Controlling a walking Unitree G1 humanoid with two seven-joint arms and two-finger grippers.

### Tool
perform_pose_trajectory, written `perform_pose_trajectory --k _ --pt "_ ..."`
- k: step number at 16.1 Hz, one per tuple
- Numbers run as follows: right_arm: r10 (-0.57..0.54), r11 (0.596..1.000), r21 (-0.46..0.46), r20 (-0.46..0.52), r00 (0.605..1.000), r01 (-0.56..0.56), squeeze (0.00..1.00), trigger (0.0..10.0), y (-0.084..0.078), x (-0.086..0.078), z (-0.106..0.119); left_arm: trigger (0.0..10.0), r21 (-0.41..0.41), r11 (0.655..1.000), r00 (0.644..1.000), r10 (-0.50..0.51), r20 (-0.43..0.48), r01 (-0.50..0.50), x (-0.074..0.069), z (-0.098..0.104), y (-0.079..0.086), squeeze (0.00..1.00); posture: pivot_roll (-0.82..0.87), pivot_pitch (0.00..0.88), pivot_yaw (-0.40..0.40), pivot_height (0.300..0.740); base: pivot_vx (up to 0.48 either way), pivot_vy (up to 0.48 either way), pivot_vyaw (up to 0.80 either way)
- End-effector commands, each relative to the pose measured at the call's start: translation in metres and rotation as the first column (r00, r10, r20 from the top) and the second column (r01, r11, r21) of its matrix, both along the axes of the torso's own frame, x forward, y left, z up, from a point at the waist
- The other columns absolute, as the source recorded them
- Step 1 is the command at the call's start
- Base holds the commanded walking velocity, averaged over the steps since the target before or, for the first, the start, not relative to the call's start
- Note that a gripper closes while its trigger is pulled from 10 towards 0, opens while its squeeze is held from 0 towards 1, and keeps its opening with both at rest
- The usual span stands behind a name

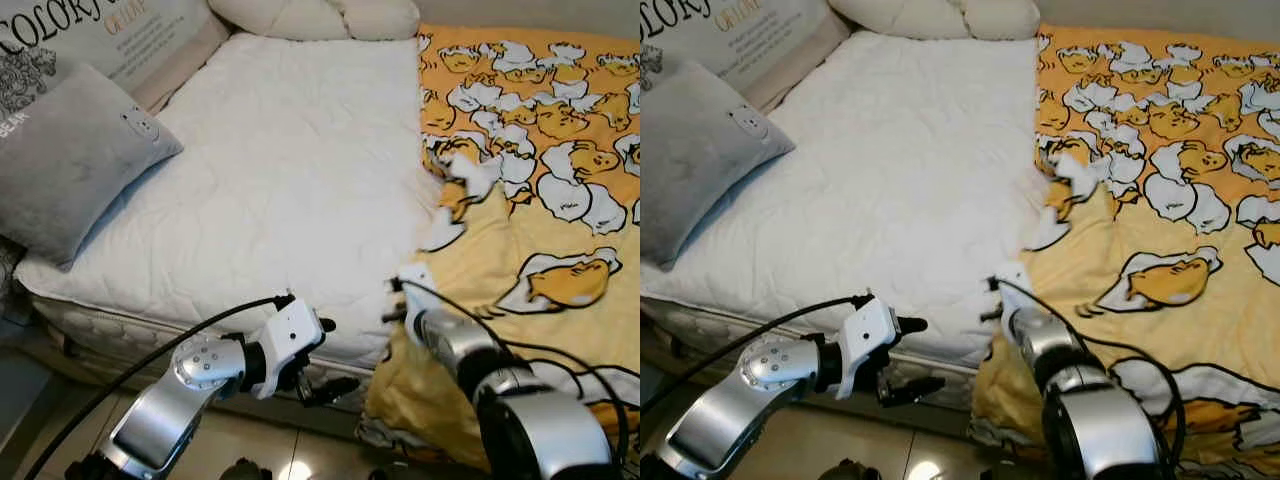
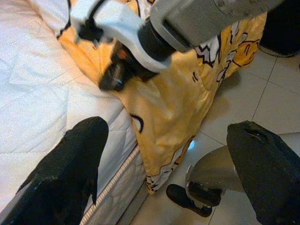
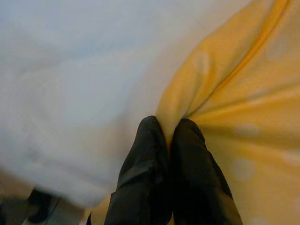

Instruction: Clean up the room

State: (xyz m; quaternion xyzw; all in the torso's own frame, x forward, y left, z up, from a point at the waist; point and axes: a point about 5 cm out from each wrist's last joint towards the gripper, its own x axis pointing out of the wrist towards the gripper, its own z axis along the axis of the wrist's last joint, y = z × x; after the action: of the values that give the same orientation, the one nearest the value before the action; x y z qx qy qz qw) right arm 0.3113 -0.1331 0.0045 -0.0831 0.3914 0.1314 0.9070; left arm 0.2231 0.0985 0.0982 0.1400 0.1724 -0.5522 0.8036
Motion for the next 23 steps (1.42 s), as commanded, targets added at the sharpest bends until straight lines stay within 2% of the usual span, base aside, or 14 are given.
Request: perform_pose_trajectory --k 1,3,7,8,9,11,12,14,16,18,19,21,22,23 --pt "0.146 0.989 0.033 -0.046 0.988 -0.145 0.00 0.0 0.008 -0.013 -0.010 10.0 0.001 1.000 1.000 0.000 0.007 0.000 0.001 0.001 0.000 0.00 0.05 0.041 0.002 0.740 0.000 0.000 0.00" --pt "0.287 0.958 0.054 -0.129 0.949 -0.282 0.00 0.0 0.003 -0.034 -0.025 10.0 0.001 1.000 1.000 0.000 0.003 0.000 -0.001 0.001 0.000 0.00 0.06 0.042 -0.003 0.740 0.000 0.000 0.00" --pt "0.334 0.942 0.038 -0.199 0.921 -0.334 0.00 0.0 -0.016 -0.054 -0.038 10.0 0.004 1.000 1.000 0.004 -0.003 -0.004 -0.003 -0.001 0.001 0.00 0.05 0.045 -0.007 0.740 0.000 0.000 0.00" --pt "0.344 0.939 0.056 -0.177 0.922 -0.340 0.00 2.9 -0.015 -0.056 -0.036 10.0 0.003 1.000 1.000 0.005 -0.003 -0.005 -0.003 -0.001 0.001 0.00 0.05 0.043 -0.004 0.740 0.000 0.000 0.00" --pt "0.341 0.940 0.066 -0.141 0.929 -0.335 0.00 10.0 -0.010 -0.054 -0.034 10.0 0.001 1.000 1.000 0.013 0.007 -0.013 -0.001 0.000 0.001 0.00 0.05 0.041 -0.001 0.740 0.000 0.000 0.00" --pt "0.320 0.941 0.145 -0.074 0.945 -0.307 0.03 10.0 0.001 -0.048 -0.026 10.0 0.002 1.000 1.000 0.014 0.015 -0.014 0.002 0.000 0.001 0.00 0.05 0.039 0.005 0.740 0.000 0.000 0.00" --pt "0.300 0.932 0.217 -0.017 0.954 -0.289 1.00 10.0 0.011 -0.042 -0.017 10.0 0.003 1.000 0.999 0.020 0.029 -0.020 0.005 0.002 0.002 0.00 0.05 0.039 0.005 0.740 0.000 0.000 0.00" --pt "0.340 0.891 0.304 0.043 0.939 -0.337 1.00 10.0 0.026 -0.040 -0.006 10.0 0.004 1.000 0.999 0.030 0.041 -0.030 0.009 0.003 0.004 0.00 0.04 0.028 0.010 0.740 0.000 0.000 0.00" --pt "0.377 0.875 0.304 0.062 0.924 -0.377 1.00 10.0 0.027 -0.041 -0.002 10.0 -0.002 0.999 0.998 0.038 0.041 -0.038 0.011 0.002 0.005 0.00 0.03 0.000 0.015 0.740 0.000 0.000 0.00" --pt "0.326 0.890 0.297 0.120 0.938 -0.347 1.00 10.0 0.014 -0.037 0.011 10.0 -0.070 0.992 0.994 0.104 0.035 -0.102 0.014 0.006 0.006 0.00 0.01 0.000 0.023 0.740 0.000 0.000 0.00" --pt "0.269 0.902 0.298 0.178 0.947 -0.312 1.00 10.0 0.006 -0.033 0.023 10.0 -0.149 0.968 0.977 0.211 0.033 -0.204 0.020 0.012 0.009 0.00 0.00 0.000 0.027 0.740 0.000 0.000 0.00" --pt "0.161 0.926 0.288 0.284 0.945 -0.244 1.00 10.0 -0.004 -0.026 0.044 10.0 -0.232 0.880 0.895 0.440 0.070 -0.415 0.035 0.019 0.021 0.00 -0.01 0.000 0.029 0.740 0.000 0.000 0.00" --pt "0.016 0.960 0.241 0.456 0.890 -0.141 0.96 10.0 -0.013 -0.018 0.072 10.0 -0.303 0.731 0.739 0.664 0.112 -0.611 0.047 0.025 0.043 0.00 -0.02 0.000 0.024 0.740 0.000 0.000 0.00" --pt "-0.033 0.973 0.211 0.520 0.853 -0.091 0.00 10.0 -0.016 -0.017 0.083 10.0 -0.328 0.670 0.674 0.729 0.120 -0.666 0.048 0.029 0.052 0.00 -0.02 0.000 0.018 0.740 0.000 0.000 0.00"
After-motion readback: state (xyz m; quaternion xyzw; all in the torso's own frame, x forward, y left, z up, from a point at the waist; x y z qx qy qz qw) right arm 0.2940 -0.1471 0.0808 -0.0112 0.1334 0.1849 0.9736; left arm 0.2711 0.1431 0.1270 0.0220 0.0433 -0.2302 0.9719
